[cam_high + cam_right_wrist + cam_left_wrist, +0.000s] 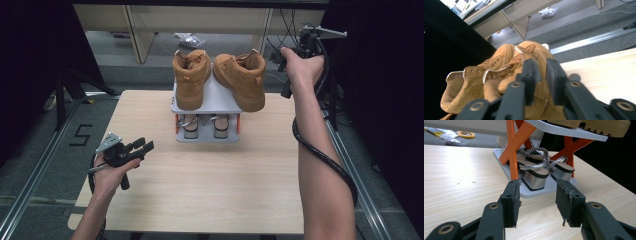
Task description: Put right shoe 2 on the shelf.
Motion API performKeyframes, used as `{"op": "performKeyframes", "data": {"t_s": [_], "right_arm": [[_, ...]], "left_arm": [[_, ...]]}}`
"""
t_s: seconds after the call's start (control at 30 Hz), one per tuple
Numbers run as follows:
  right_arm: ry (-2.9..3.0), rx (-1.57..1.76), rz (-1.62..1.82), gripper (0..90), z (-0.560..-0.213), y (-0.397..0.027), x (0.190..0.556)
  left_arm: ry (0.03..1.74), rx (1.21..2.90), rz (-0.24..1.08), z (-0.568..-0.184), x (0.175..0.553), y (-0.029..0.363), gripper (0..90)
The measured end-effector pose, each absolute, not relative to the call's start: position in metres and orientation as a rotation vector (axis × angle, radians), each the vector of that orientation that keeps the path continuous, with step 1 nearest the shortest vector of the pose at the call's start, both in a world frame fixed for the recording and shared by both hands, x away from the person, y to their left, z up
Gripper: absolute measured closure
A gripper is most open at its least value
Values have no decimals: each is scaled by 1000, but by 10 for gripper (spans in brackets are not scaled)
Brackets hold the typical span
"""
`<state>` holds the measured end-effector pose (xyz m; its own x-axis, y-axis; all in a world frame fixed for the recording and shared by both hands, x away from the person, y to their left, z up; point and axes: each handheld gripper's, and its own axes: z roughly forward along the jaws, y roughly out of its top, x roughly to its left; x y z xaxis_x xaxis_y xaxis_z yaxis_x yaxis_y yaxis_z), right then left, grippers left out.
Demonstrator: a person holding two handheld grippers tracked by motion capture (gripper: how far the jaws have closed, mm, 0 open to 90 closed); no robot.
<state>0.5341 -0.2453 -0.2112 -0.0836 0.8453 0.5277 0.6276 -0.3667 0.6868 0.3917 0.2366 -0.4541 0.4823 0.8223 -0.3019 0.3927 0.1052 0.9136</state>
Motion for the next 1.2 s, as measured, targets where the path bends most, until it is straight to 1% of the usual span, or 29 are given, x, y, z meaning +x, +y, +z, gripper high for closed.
{"op": "performKeyframes", "data": {"t_s": [0.03, 0.07, 0.13, 0.17, 0.2, 0.5, 0.57, 0.63, 0.67, 0.73, 0.77, 0.8, 0.83, 1.1, 1.13, 1.2], "right_arm": [[1637, 1944, 1419, 853, -212, -248, 534], [1637, 1944, 1419, 853, -212, -248, 534], [1657, 1999, 1361, 900, -216, -252, 533], [1657, 1999, 1361, 900, -216, -252, 533], [1682, 2022, 1313, 900, -224, -255, 533], [1774, 2090, 1191, 900, -255, -255, 535], [1789, 2142, 1108, 900, -268, -257, 535], [1812, 2149, 1078, 900, -273, -258, 536], [1816, 2157, 1056, 900, -283, -259, 537], [1841, 2153, 1035, 900, -290, -259, 537], [1863, 2123, 1090, 900, -295, -261, 537], [1845, 2188, 1029, 900, -292, -258, 537], [1854, 2176, 1012, 900, -293, -258, 537], [1904, 2170, 1014, 900, -299, -252, 538], [1888, 2249, 1007, 900, -299, -249, 538], [1902, 2231, 1008, 900, -301, -249, 538]], "left_arm": [[1107, 1505, 440, -454, 392, 237, 537], [1107, 1505, 440, -454, 392, 237, 537], [1107, 1502, 441, -454, 392, 237, 539], [1107, 1502, 441, -454, 392, 237, 540], [1106, 1503, 441, -454, 392, 237, 540], [1106, 1506, 443, -454, 392, 237, 543], [1104, 1506, 444, -454, 392, 238, 543], [1104, 1505, 443, -454, 392, 238, 543], [1105, 1508, 443, -454, 391, 237, 543], [1104, 1509, 443, -454, 392, 237, 543], [1105, 1509, 442, -454, 392, 237, 543], [1106, 1509, 441, -454, 392, 237, 543], [1106, 1509, 442, -454, 392, 237, 543], [1105, 1506, 442, -454, 392, 237, 544], [1104, 1504, 442, -453, 392, 238, 544], [1103, 1503, 442, -453, 392, 238, 545]]}}
